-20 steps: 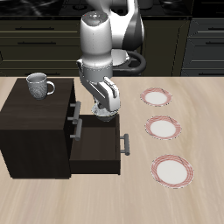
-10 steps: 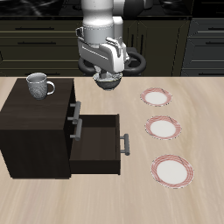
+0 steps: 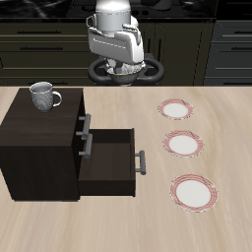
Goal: Place the bowl on the farthest plate relative to the robot
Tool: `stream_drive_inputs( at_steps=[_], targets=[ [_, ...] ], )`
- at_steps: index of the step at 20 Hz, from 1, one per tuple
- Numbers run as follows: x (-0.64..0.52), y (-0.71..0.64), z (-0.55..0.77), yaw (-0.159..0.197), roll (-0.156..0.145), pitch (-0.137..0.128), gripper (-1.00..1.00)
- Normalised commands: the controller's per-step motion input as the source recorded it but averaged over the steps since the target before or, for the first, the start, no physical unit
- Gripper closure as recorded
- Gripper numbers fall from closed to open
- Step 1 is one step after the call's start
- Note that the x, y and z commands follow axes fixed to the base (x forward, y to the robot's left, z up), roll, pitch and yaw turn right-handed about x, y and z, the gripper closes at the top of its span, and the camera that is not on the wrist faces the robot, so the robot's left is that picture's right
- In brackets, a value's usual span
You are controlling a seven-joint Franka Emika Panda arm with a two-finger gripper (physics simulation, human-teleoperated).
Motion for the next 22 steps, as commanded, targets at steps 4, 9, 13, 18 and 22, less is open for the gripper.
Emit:
stream_drive_inputs(
  at_steps=[4, 9, 13, 18, 22],
  targets=[
    [-0.15, 0.25, 0.28, 0.148, 0.013, -0.046, 1.00],
    [0.05, 0.42, 0.16, 0.255, 0.050, 0.007, 1.00],
    [0.25, 0.48, 0.03, 0.312, 0.064, 0.079, 1.00],
    [0.22, 0.49, 0.09, 0.270, 0.021, 0.029, 1.00],
    [0.14, 0.34, 0.17, 0.225, -0.005, -0.020, 1.00]
  ],
)
